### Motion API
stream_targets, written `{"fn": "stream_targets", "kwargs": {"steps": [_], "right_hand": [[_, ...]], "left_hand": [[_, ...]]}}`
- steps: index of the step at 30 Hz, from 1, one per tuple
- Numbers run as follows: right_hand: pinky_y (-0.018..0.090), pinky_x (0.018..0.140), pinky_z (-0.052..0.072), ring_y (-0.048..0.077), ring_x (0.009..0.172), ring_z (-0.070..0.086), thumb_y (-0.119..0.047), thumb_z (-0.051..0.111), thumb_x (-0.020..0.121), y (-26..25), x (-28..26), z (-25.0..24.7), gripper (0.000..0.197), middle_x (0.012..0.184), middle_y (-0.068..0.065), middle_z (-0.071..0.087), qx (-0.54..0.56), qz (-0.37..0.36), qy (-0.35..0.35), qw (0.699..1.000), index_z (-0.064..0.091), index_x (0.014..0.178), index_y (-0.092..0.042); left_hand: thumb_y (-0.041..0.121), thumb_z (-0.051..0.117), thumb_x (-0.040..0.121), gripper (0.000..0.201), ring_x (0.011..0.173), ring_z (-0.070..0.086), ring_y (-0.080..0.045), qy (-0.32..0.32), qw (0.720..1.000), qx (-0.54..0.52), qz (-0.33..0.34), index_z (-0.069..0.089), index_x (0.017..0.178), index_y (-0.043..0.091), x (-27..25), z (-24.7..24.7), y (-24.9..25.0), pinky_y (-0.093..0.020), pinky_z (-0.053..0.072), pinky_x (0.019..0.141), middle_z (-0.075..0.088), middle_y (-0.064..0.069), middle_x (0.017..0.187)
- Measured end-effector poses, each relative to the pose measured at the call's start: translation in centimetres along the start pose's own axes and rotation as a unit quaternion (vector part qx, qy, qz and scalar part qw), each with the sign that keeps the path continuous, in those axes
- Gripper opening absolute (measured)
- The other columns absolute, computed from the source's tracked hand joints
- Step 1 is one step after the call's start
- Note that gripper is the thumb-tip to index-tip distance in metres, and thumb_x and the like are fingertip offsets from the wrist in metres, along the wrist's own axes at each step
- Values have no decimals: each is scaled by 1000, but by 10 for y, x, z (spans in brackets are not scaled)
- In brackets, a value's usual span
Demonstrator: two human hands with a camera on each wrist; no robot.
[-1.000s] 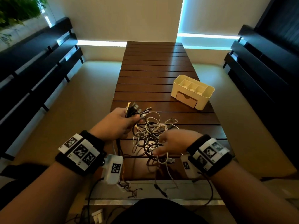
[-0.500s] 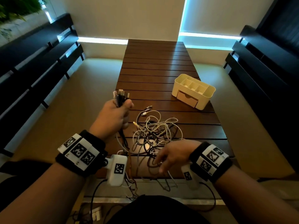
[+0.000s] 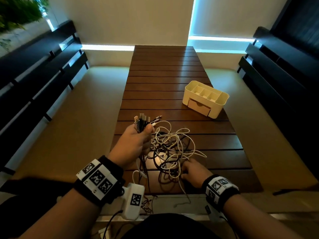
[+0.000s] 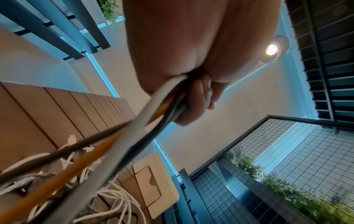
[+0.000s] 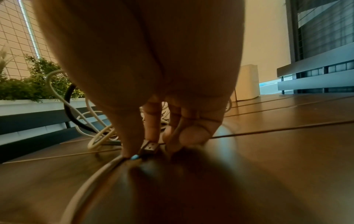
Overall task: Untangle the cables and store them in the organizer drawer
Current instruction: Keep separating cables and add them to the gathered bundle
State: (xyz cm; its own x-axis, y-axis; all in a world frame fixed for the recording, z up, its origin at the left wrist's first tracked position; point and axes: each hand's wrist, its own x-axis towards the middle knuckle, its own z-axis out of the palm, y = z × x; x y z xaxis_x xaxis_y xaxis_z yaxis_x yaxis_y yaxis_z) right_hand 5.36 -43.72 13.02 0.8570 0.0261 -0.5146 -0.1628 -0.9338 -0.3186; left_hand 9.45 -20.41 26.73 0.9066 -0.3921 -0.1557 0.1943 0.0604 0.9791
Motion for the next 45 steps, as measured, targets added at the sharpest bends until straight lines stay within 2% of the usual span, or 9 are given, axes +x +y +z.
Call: {"fn": "stream_targets", "kwargs": {"steps": [8,14,17,22,26,28,31,40,45], "right_hand": [[27,68,45,18,91,59,-21,63,89,-5,-7,-37,10,97,-2,59,22,3,1,1000,54,86,-23],[20,64,43,10,82,58,-23,65,91,-37,-49,-130,8,94,-3,60,147,-59,111,981,58,90,-24],[20,63,46,12,78,61,-22,69,88,-57,-68,-161,10,88,-2,64,205,-137,217,945,59,88,-24],[24,73,53,7,82,60,-24,70,89,-67,-60,-174,18,88,-10,63,74,-144,158,974,58,83,-37],[17,71,51,8,80,64,-16,71,88,-73,-62,-183,16,87,-2,67,262,-234,240,905,67,92,-31],[24,69,57,16,77,67,-7,69,89,-79,-64,-185,19,90,8,66,363,-273,190,870,68,98,-23],[29,68,60,23,80,72,-2,68,88,-86,-62,-185,23,90,7,70,427,-302,133,842,65,107,-15],[25,63,58,23,77,73,-7,73,84,-92,-48,-183,25,89,7,74,458,-306,161,819,61,106,-8],[28,65,55,25,81,73,-29,78,73,-91,-43,-178,34,91,7,74,452,-304,203,813,65,101,-15]], "left_hand": [[30,42,103,29,48,20,-12,-26,999,-18,15,41,77,16,1,4,1,-26,20,45,28,1,61],[42,48,93,33,45,21,-11,-32,998,-18,48,38,72,18,7,10,9,-27,19,44,28,3,59],[39,49,94,32,46,20,-12,-35,998,-16,58,37,72,18,11,14,10,-26,21,44,26,1,60],[34,46,96,32,44,19,-10,-41,996,-12,82,35,72,16,15,17,14,-29,18,45,24,2,56],[34,47,98,31,46,21,-11,-13,995,-1,99,42,74,15,17,14,20,-28,20,46,29,2,58],[35,47,98,30,47,23,-12,3,994,16,105,46,78,12,19,15,20,-28,21,46,30,1,59],[36,49,98,32,46,26,-11,18,993,40,113,52,91,5,23,19,20,-24,27,44,33,3,57],[43,47,93,36,47,27,-11,-6,994,16,111,56,90,7,26,31,23,-22,28,44,32,2,57],[35,44,99,31,43,28,-7,-9,992,10,127,64,79,23,30,34,26,-19,31,42,31,4,54]]}}
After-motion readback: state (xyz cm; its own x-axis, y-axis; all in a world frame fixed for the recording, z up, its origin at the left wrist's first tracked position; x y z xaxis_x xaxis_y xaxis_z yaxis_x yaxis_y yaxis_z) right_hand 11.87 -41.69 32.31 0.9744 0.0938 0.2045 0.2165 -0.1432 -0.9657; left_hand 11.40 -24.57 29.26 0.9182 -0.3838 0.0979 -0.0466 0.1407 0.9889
